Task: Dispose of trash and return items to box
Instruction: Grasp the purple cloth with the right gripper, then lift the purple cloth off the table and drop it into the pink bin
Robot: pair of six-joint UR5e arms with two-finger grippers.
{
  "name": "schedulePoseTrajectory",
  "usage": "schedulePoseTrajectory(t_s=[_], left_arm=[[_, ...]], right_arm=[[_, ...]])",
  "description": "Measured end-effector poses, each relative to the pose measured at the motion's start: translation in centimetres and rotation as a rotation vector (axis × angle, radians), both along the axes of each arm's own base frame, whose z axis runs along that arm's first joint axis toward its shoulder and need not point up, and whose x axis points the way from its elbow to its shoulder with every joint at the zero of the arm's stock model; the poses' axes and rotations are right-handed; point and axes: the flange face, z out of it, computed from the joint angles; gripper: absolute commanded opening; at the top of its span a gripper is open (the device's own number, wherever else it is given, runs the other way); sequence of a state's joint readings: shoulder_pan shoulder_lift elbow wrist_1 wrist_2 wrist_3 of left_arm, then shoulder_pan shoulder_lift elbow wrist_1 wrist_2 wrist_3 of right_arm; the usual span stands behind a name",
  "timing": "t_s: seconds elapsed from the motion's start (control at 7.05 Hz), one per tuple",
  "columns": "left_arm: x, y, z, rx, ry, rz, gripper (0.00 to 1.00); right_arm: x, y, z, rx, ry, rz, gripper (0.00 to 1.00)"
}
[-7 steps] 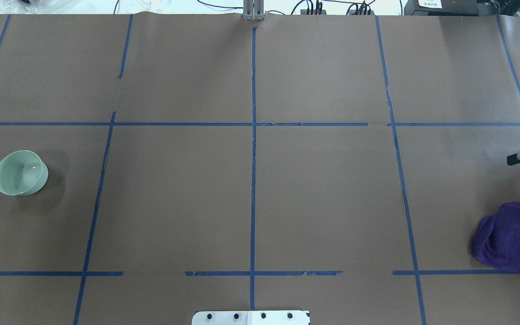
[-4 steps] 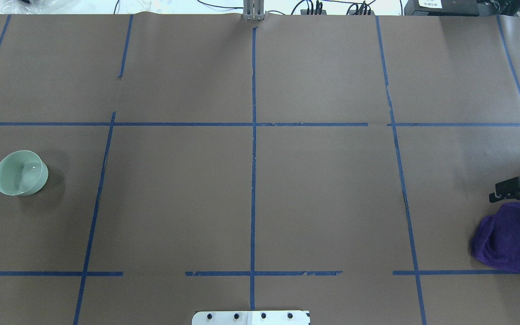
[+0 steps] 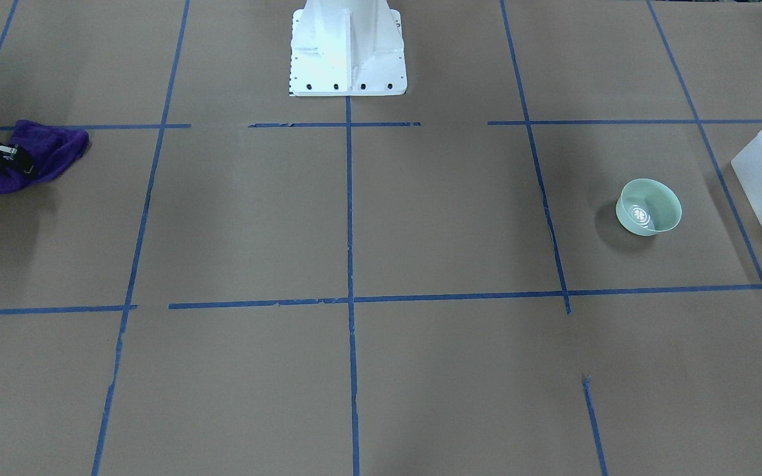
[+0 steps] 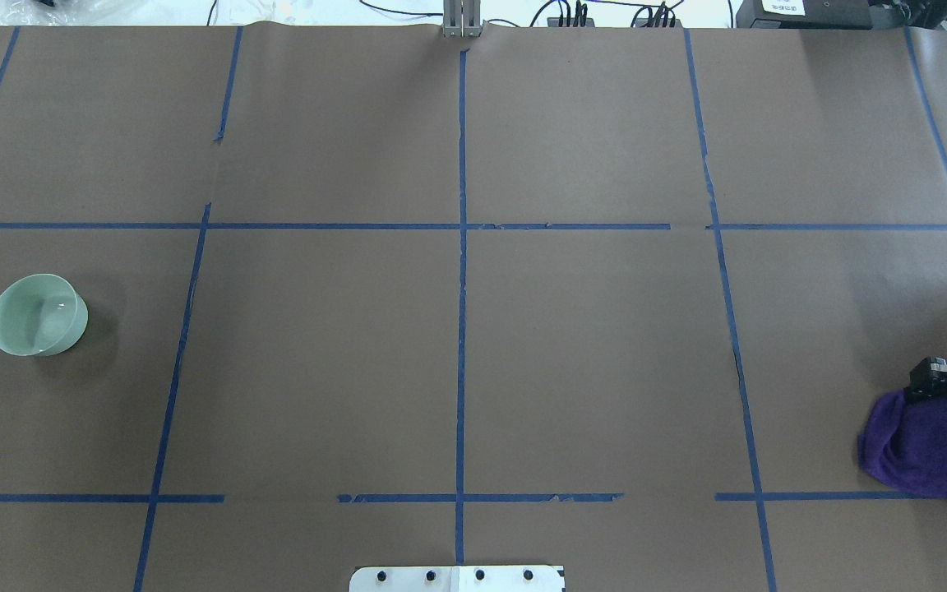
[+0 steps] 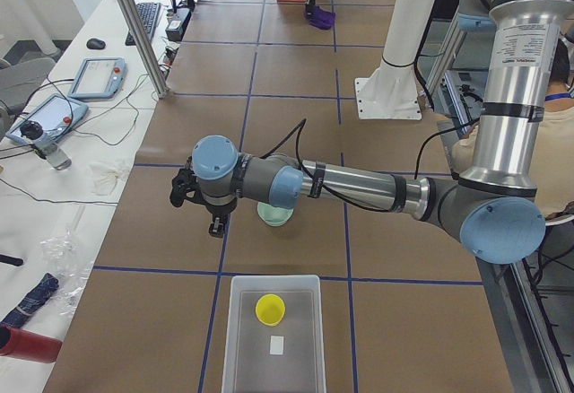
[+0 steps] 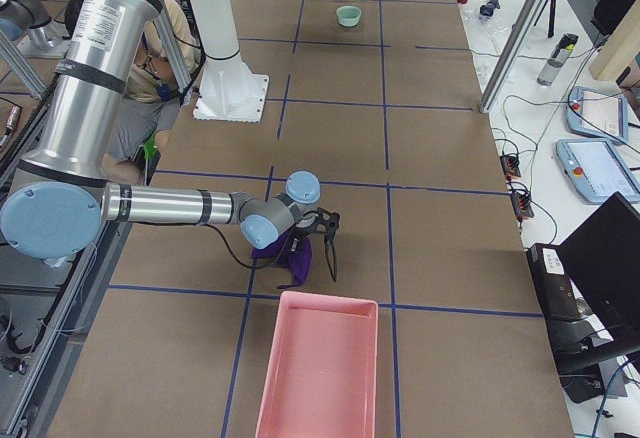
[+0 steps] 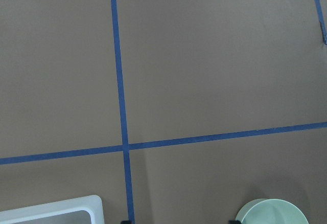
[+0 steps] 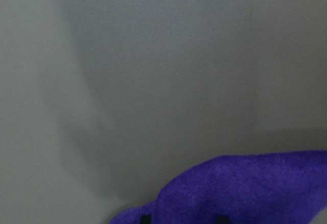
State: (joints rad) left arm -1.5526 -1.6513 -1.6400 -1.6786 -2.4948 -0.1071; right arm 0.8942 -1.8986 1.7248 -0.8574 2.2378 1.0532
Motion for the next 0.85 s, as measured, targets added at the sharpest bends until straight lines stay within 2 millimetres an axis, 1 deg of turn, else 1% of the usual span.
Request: schedulePoseTrajectory(t_s=[0.14, 0.28, 0.43, 0.57, 0.71, 0.85], left_arm=[[1.6, -0.1, -0.2, -0.014, 0.017, 0.017, 0.73], [4.0, -0.2, -0.4, -0.026, 0.025, 0.038, 0.73], [6.4, -0.2, -0.8, -0.035, 0.034, 0.045, 0.73], [8.4, -0.1, -1.1, -0.041, 0.042, 0.041, 0.73], [10.4, 0.0, -1.4, -0.054, 0.043, 0.038, 0.73], [12.5, 0.1, -1.6, -0.061, 0.032, 0.028, 0.73]], right_arm=[[0.1, 0.1, -0.4, 0.007, -0.006, -0.004, 0.0], [0.4, 0.0, -2.1, 0.025, -0.033, -0.003, 0.0], [1.9, -0.3, -5.4, 0.033, -0.084, 0.017, 0.0], [4.9, -0.9, -8.9, 0.023, -0.128, 0.071, 0.0], [8.3, -1.8, -11.7, 0.039, -0.149, 0.131, 0.0], [12.2, -2.9, -13.2, 0.079, -0.156, 0.183, 0.0]])
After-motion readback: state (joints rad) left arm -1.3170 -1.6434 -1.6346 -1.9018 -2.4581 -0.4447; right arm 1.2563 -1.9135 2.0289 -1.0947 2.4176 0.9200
